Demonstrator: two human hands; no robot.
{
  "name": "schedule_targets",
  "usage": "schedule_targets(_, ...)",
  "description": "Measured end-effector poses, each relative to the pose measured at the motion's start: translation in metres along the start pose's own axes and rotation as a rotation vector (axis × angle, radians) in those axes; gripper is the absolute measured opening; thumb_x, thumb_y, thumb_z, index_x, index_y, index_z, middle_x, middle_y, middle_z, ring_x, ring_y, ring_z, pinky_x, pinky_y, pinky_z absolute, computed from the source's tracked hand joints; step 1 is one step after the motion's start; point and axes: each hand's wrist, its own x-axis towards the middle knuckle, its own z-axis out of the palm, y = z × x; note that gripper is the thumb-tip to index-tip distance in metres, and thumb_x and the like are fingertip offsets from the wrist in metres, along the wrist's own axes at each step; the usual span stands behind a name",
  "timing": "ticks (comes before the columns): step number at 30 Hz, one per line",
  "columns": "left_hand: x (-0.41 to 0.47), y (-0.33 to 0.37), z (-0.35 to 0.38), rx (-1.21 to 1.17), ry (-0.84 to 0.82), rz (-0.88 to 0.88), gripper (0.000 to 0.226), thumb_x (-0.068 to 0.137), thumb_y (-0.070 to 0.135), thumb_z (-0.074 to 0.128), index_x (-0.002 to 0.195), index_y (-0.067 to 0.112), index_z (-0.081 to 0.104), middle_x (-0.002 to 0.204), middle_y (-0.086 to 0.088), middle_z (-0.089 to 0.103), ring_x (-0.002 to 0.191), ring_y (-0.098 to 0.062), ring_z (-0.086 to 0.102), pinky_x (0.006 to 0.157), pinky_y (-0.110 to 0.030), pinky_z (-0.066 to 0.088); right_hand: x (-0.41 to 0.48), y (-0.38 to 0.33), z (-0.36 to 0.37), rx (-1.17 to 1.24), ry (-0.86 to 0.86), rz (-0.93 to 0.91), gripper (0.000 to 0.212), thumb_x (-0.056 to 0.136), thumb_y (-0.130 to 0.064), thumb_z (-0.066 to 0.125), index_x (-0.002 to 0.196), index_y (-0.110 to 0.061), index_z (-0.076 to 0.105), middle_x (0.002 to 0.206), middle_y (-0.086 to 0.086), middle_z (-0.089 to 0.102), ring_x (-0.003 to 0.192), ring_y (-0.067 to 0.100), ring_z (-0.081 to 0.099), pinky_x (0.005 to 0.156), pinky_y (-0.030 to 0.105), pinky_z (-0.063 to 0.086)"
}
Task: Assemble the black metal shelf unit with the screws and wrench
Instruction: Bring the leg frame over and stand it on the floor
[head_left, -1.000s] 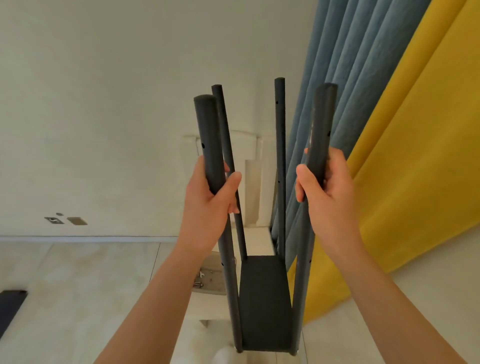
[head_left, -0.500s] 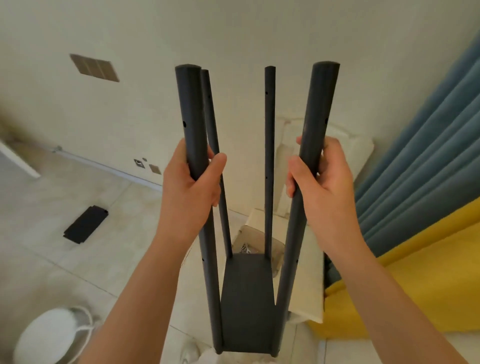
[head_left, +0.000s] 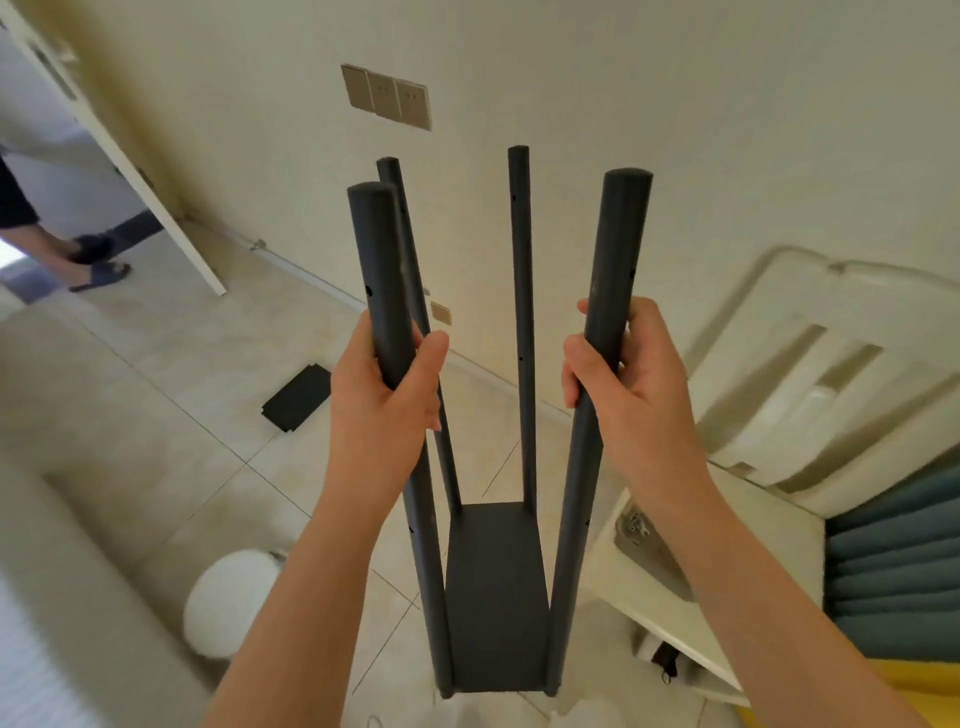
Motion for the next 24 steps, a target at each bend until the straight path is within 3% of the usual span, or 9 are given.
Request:
schedule_targets(11, 0.104, -0.06, -0.101, 0.063, 0.154, -0.069, 0.011, 0.099, 0.019, 0.059, 0.092, 0.013, 0.053, 0.07, -0.022, 0.05, 0.052, -0.017, 0.05, 0.052, -0.017, 0.051, 0.086, 0.025, 0.145, 0.049, -0.138, 0.054, 0.018, 0.098, -0.018, 0.058, 0.112, -0.024, 0.05, 0.077, 0.0, 0.057, 0.067, 0.009, 0.059, 0.07, 0.017, 0.052)
schedule_targets(14, 0.134, -0.076, -0.11, 0.057, 0.183, -0.089, 0.012, 0.099, 0.017, 0.059, 0.089, 0.02, 0.053, 0.067, -0.017, 0.05, 0.051, -0.014, 0.05, 0.052, -0.018, 0.051, 0.118, 0.035, 0.166, 0.047, -0.167, 0.067, 0.019, 0.098, -0.018, 0.058, 0.115, -0.02, 0.05, 0.079, 0.0, 0.057, 0.068, 0.009, 0.06, 0.07, 0.018, 0.052)
schedule_targets(18, 0.182, -0.1, -0.116, 0.077, 0.197, -0.109, 0.012, 0.099, 0.019, 0.059, 0.09, 0.023, 0.053, 0.059, 0.001, 0.054, 0.049, -0.011, 0.054, 0.055, -0.023, 0.055, 0.168, 0.051, 0.191, 0.035, -0.193, 0.081, 0.021, 0.097, -0.02, 0.059, 0.116, -0.02, 0.05, 0.082, 0.005, 0.057, 0.068, 0.009, 0.06, 0.069, 0.016, 0.051)
schedule_targets(24, 0.268, -0.134, -0.112, 0.108, 0.197, -0.182, 0.012, 0.099, 0.018, 0.06, 0.09, 0.022, 0.054, 0.057, 0.005, 0.055, 0.05, -0.011, 0.055, 0.06, -0.027, 0.06, 0.258, 0.076, 0.22, 0.01, -0.215, 0.146, 0.023, 0.096, -0.02, 0.061, 0.116, -0.017, 0.049, 0.085, 0.005, 0.058, 0.069, 0.01, 0.062, 0.069, 0.016, 0.052)
